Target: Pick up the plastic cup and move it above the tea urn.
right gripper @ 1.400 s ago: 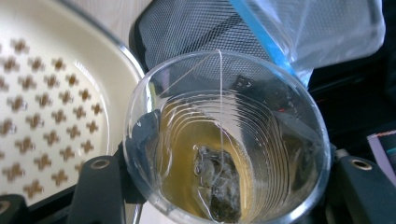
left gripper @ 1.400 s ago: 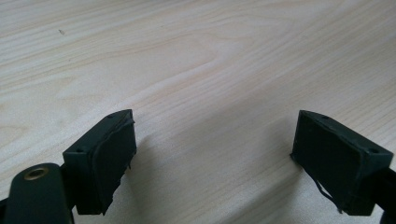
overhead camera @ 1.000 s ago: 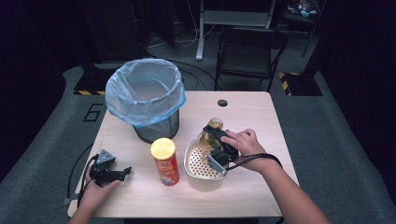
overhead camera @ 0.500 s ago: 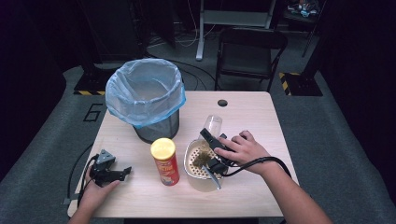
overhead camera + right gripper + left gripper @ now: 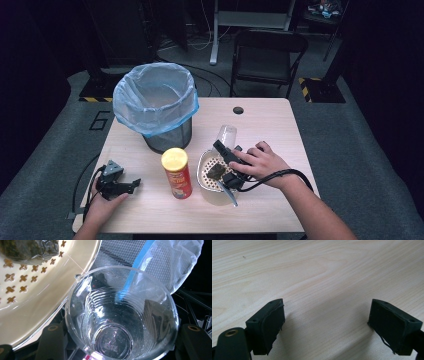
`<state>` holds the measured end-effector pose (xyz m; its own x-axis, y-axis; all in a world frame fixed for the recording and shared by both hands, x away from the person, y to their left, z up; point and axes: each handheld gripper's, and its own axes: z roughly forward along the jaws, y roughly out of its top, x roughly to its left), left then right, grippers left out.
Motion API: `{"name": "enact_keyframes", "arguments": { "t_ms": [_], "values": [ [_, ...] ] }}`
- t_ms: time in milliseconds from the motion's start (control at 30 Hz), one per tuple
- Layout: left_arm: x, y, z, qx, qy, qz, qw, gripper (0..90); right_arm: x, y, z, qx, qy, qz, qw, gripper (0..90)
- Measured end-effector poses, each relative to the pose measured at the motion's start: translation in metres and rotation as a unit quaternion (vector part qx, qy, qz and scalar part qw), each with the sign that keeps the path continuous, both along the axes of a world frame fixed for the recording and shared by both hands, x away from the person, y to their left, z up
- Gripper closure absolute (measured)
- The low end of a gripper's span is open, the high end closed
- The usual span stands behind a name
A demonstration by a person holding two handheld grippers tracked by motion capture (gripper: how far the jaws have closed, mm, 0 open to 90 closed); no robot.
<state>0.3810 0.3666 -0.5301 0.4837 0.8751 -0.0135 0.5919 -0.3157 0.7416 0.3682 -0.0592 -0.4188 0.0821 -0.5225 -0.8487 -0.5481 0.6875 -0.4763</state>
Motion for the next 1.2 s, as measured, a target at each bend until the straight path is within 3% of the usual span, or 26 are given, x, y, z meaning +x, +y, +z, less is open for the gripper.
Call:
{"name": "enact_keyframes", "arguments": {
  "t_ms": [967, 1100, 1133, 1200],
  "values": [
    [-0.0002, -0.0002, 0.0000, -0.001, 0.001, 0.000, 1.0000, 13.2, -0.0048, 0.0009, 0.0042, -0.002, -0.002, 0.008, 1.0000, 35.3],
    [-0.0002, -0.0002, 0.0000, -0.001, 0.001, 0.000, 1.0000, 13.2, -0.0073, 0.0008, 0.0045, 0.006, -0.006, 0.010, 0.9999, 35.3],
    [-0.0002, -0.0002, 0.0000, -0.001, 0.001, 0.001, 1.0000, 13.2, -0.0075, -0.0002, 0.0021, 0.025, -0.003, 0.005, 0.9997, 35.3],
    [-0.0002, -0.0002, 0.0000, -0.001, 0.001, 0.000, 1.0000, 13.2, -0.0075, 0.0010, 0.0036, 0.028, -0.003, 0.009, 0.9996, 35.3]
  ]
}}
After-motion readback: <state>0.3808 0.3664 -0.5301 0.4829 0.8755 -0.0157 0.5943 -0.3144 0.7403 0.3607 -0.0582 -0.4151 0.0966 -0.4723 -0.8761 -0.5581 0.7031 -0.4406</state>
